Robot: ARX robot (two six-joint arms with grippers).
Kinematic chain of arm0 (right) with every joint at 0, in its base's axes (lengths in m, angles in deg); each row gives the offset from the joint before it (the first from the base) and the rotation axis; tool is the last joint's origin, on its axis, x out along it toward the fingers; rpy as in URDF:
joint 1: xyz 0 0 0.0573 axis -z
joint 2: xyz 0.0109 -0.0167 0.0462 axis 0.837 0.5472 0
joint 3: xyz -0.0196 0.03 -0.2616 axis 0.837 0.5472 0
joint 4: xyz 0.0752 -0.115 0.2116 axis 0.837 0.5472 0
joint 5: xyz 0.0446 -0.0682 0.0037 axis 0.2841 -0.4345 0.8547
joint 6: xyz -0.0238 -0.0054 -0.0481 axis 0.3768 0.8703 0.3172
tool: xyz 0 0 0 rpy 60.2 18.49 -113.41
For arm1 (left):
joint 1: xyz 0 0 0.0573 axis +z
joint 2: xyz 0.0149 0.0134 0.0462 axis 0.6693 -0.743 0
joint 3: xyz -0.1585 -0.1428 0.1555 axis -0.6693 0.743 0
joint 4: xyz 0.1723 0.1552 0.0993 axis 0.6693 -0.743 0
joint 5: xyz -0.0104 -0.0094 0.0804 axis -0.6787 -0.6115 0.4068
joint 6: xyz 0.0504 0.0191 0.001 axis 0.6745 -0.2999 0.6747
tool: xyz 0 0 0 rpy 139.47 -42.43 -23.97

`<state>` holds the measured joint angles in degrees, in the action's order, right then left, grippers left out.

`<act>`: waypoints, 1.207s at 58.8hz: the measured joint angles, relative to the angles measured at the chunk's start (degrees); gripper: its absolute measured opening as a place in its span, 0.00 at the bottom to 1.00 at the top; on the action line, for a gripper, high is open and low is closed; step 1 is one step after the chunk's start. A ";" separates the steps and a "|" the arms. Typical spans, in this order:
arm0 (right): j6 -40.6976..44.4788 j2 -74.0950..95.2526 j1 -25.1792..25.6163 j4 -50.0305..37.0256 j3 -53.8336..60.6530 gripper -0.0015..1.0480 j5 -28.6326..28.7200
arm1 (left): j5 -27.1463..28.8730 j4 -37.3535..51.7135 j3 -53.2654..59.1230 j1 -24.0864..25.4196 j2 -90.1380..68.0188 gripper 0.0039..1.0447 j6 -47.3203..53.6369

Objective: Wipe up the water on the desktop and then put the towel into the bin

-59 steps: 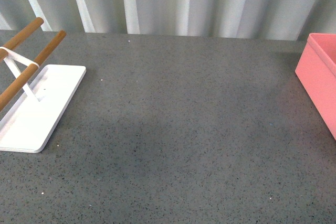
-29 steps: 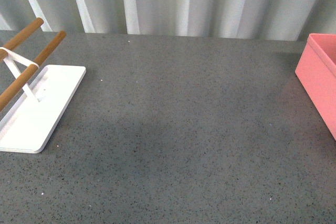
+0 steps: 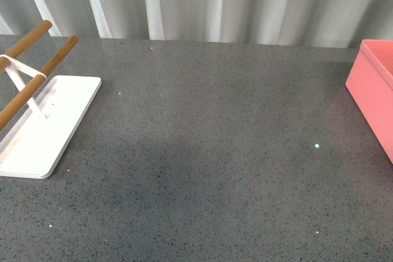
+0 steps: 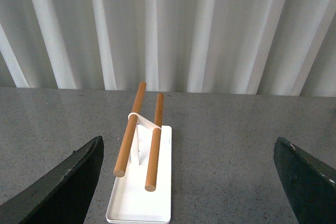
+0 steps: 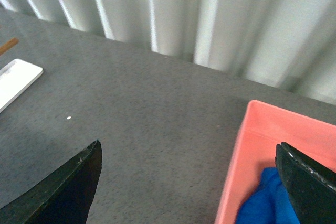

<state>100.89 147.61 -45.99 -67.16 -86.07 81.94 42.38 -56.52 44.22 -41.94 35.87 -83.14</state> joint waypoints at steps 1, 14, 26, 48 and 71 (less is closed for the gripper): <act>0.02 -1.03 -1.07 0.00 0.92 0.93 -0.24 | 0.00 0.00 0.00 0.00 0.00 0.94 0.00; 0.70 -9.70 -10.73 0.04 8.87 0.93 -3.28 | 0.00 -0.02 0.00 0.00 0.00 0.94 0.02; -9.16 -16.50 -15.58 -28.04 23.67 0.70 -30.18 | 0.00 -0.02 0.00 0.00 0.00 0.94 0.02; -13.99 -26.25 -10.93 -35.47 36.61 0.09 -29.48 | 0.02 -0.02 0.00 0.00 0.00 0.94 0.00; -14.08 -36.20 -10.88 -31.67 42.62 0.03 -29.48 | 0.02 -0.02 0.00 0.00 0.00 0.94 0.00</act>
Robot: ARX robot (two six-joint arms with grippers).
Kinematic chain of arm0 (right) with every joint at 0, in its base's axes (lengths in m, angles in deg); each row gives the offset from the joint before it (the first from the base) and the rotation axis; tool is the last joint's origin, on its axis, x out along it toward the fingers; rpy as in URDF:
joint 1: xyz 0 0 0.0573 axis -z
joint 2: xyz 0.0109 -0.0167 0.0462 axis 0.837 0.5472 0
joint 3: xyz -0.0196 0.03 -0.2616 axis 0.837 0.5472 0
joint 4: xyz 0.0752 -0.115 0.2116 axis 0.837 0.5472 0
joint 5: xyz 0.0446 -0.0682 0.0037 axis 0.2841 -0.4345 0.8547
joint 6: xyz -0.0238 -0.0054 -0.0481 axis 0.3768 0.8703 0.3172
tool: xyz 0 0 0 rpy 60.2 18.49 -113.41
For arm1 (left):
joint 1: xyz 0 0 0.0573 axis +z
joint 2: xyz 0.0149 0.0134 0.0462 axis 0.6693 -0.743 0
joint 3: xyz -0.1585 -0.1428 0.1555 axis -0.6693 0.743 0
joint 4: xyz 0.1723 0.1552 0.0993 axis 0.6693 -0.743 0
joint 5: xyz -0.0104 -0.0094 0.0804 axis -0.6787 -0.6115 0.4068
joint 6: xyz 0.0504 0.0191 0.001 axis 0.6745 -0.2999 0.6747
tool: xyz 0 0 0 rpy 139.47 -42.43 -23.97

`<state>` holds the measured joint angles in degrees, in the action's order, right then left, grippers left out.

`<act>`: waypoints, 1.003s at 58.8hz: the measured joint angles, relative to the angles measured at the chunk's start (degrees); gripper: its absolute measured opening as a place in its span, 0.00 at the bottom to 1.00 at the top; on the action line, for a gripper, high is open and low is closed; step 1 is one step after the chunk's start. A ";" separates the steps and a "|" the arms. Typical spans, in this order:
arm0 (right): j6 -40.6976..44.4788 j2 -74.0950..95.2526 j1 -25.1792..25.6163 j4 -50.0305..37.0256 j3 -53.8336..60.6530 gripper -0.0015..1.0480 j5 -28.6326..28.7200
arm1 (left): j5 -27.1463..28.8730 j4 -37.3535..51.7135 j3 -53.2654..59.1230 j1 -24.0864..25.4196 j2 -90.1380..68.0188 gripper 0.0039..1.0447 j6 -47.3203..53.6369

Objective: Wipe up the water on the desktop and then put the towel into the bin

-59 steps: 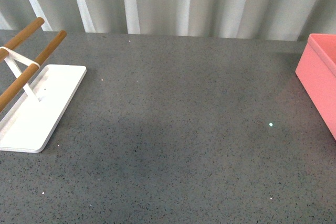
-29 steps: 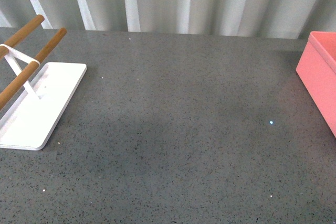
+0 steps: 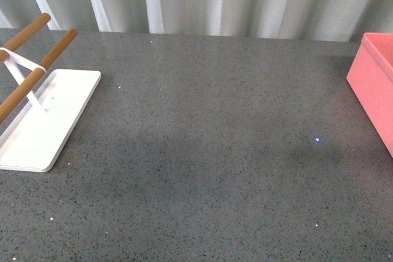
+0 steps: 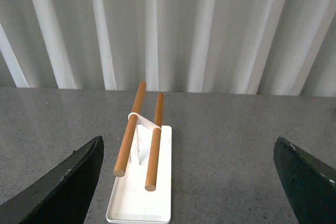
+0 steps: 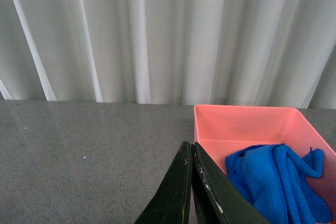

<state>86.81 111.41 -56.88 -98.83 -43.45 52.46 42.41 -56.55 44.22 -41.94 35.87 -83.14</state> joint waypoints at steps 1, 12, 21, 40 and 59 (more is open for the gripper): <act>0.00 -0.26 0.00 0.15 0.09 0.03 -0.02 | 0.00 0.00 0.00 0.00 0.00 0.94 0.02; -0.15 -5.09 0.00 3.30 1.62 0.03 0.00 | 0.00 0.00 0.00 0.00 0.00 0.94 0.00; -0.20 -8.24 0.00 5.38 2.64 0.03 -0.02 | -0.02 0.00 0.00 0.00 0.00 0.94 0.00; -0.20 -14.34 0.00 9.22 3.23 0.03 -0.02 | 0.00 0.00 0.00 0.00 0.00 0.94 0.00; -0.24 -19.15 0.00 14.08 3.23 0.03 -0.02 | -0.02 0.00 0.00 0.00 0.00 0.94 0.02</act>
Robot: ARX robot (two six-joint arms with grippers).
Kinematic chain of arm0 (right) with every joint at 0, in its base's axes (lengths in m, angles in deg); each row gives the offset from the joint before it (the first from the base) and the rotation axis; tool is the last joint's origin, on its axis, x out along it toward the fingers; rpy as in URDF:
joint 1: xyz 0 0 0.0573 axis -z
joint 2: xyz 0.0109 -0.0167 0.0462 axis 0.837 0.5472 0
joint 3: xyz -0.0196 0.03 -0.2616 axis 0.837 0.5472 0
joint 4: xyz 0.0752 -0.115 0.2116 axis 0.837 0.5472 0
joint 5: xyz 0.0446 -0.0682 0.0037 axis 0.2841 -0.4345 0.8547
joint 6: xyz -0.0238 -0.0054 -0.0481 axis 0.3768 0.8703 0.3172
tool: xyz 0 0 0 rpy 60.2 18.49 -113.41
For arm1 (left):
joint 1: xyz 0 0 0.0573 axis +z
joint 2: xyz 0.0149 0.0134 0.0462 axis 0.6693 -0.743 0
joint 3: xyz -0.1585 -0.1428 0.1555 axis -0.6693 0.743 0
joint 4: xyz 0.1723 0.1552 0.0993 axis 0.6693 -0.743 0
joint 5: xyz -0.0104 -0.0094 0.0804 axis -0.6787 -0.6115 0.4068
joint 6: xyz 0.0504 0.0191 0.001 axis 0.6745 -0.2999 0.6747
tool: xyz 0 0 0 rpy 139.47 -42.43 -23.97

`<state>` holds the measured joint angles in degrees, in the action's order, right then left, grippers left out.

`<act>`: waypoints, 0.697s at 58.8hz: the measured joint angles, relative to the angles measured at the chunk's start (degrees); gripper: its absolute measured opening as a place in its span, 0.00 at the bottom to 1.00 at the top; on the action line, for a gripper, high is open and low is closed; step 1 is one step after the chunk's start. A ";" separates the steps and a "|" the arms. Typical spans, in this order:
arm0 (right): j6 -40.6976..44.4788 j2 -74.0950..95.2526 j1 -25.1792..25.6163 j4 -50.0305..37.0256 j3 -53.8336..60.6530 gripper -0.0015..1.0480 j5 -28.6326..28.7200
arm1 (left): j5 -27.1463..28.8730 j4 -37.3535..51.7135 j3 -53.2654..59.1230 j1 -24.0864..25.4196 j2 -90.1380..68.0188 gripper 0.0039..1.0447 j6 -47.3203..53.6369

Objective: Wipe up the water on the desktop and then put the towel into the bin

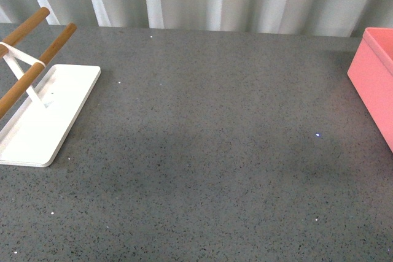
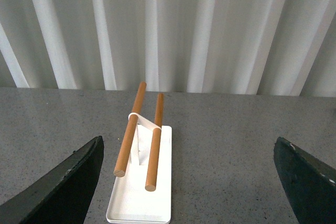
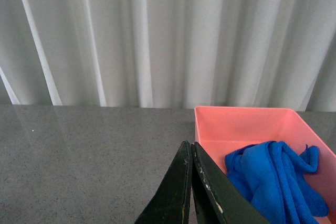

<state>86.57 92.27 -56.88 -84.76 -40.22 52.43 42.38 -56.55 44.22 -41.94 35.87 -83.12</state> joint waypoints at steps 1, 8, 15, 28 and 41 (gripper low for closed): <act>0.00 -0.72 0.00 0.39 -0.02 0.03 0.00 | 0.00 0.00 0.00 0.00 0.00 0.94 0.00; -0.09 -8.70 0.00 9.88 -0.02 0.03 -0.07 | 0.02 0.00 0.00 0.00 0.00 0.94 -0.02; -0.09 -9.77 0.00 10.12 -0.02 0.03 -0.02 | 0.00 0.00 0.00 0.00 0.09 0.94 0.00; -0.11 -9.81 0.00 10.14 -0.02 0.03 -0.04 | 0.02 0.00 0.00 0.00 0.09 0.94 0.00; -0.09 -9.81 0.00 10.14 -0.02 0.30 -0.04 | 0.00 0.00 0.00 0.00 0.09 0.94 0.00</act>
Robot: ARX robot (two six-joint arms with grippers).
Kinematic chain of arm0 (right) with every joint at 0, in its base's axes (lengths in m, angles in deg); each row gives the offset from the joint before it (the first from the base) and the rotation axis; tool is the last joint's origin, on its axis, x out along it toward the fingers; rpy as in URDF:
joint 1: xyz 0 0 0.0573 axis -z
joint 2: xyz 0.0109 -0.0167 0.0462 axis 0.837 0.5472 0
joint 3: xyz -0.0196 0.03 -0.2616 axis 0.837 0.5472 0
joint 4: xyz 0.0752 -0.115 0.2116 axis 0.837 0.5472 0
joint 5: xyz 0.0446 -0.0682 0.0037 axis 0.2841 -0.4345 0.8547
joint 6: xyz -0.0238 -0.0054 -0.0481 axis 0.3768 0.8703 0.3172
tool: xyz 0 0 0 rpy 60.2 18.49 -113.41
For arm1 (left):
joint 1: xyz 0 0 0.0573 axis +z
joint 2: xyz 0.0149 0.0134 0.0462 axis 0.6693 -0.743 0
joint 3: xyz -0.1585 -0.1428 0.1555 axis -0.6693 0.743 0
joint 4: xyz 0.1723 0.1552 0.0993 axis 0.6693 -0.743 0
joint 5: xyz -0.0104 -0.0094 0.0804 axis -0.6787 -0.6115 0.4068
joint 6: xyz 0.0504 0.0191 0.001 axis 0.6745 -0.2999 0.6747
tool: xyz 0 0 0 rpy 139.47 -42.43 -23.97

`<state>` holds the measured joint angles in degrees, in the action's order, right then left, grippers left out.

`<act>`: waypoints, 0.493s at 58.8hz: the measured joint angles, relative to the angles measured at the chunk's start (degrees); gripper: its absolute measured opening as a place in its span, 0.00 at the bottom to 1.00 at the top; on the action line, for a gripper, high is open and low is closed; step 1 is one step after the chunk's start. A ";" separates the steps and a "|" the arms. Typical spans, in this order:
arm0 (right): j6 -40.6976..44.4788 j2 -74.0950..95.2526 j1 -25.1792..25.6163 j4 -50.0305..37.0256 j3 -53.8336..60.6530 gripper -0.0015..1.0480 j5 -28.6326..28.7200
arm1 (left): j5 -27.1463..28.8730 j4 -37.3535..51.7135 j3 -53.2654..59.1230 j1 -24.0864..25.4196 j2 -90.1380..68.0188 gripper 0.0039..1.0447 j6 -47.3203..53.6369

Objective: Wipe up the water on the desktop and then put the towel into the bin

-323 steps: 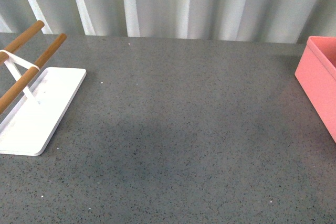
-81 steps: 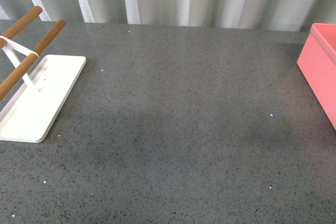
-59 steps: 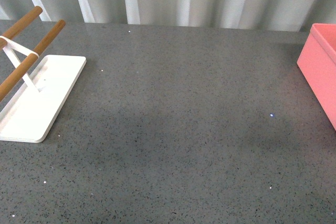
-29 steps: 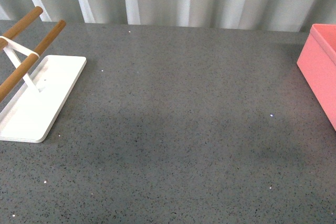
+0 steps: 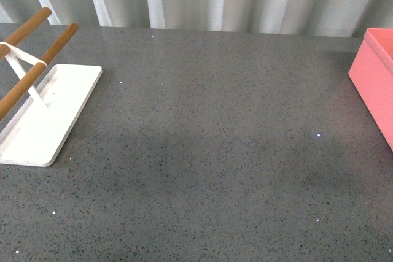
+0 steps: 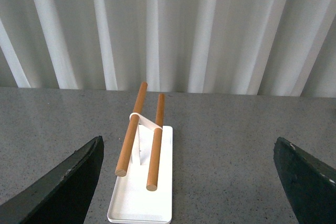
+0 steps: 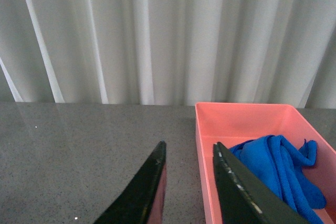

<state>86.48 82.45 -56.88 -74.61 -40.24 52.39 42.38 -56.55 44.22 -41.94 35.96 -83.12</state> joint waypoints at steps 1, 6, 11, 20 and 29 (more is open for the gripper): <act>0.00 0.00 0.00 0.00 0.00 0.33 0.02 | 0.02 0.00 0.00 0.00 0.00 0.94 0.00; 0.00 0.00 0.00 0.00 0.00 0.50 0.00 | 0.02 0.00 0.00 0.00 0.00 0.94 0.00; -0.02 0.00 0.00 0.00 0.00 0.63 0.00 | 0.00 0.00 0.00 0.00 0.00 0.94 -0.02; 0.00 0.00 0.00 0.00 0.00 0.89 0.00 | 0.02 0.00 0.00 0.00 0.00 0.94 -0.02; -0.07 0.00 0.00 0.00 0.00 0.93 0.00 | 0.00 0.00 0.00 0.00 0.00 0.94 -0.02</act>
<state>86.42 82.45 -56.88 -74.61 -40.24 52.39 42.38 -56.55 44.22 -41.94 35.96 -83.14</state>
